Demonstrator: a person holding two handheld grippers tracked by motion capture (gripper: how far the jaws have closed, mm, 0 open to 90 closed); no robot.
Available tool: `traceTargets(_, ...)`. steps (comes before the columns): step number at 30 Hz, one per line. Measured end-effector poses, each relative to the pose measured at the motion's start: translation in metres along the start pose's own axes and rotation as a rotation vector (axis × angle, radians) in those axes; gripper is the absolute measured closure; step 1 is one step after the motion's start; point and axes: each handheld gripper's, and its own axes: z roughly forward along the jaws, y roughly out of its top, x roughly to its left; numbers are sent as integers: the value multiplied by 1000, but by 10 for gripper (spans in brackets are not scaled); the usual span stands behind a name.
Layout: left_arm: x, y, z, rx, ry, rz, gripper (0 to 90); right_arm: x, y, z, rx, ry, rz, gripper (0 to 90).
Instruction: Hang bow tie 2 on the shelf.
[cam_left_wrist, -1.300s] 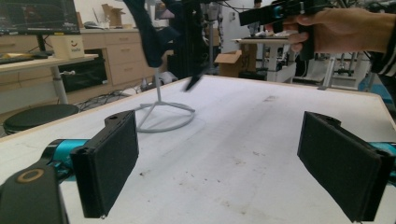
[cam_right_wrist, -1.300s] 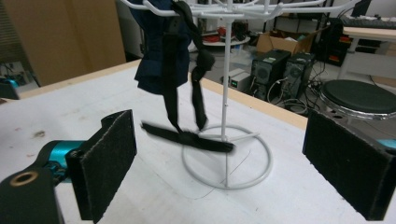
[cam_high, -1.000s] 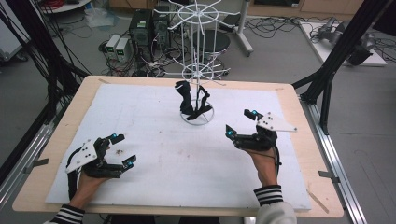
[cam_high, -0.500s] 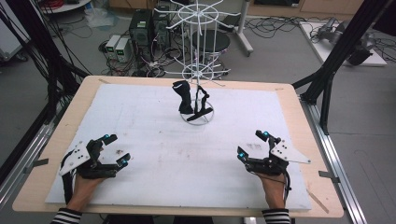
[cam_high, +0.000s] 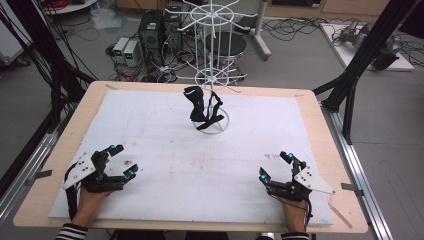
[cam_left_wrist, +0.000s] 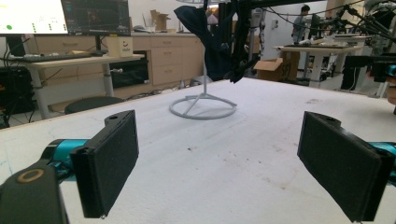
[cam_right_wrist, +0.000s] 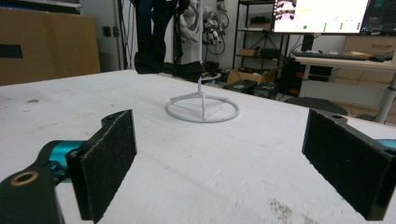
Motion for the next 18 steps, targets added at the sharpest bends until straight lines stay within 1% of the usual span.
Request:
traceTargets(2, 0, 0, 0, 1, 2, -1, 130, 1, -1, -3, -32, -7, -9, 93)
traceTargets(3, 0, 0, 0, -1, 6, -3, 130, 1, -1, -2, -40, -1, -16, 93)
traceTargets(4, 0, -1, -1, -3, 9, -4, 130, 2, -1, -2, -32, 1, -15, 93)
traceTargets(7, -1, -1, -2, -10, 15, -2, 130, 3, -1, -2, -32, -1, -33, 93)
traceTargets(12, -1, -1, -1, -11, 18, 3, 130, 2, -2, -3, -41, -9, -21, 93)
traceTargets(14, -1, -1, -1, -8, 17, 7, 130, 2, -2, -2, -43, -8, -26, 92)
traceTargets(17, -1, -2, -1, -11, 17, 3, 130, 2, -2, -2, -39, -7, -21, 92)
traceTargets(18, -1, -2, -2, -11, 19, 1, 130, 2, -2, -2, -42, -8, -29, 92)
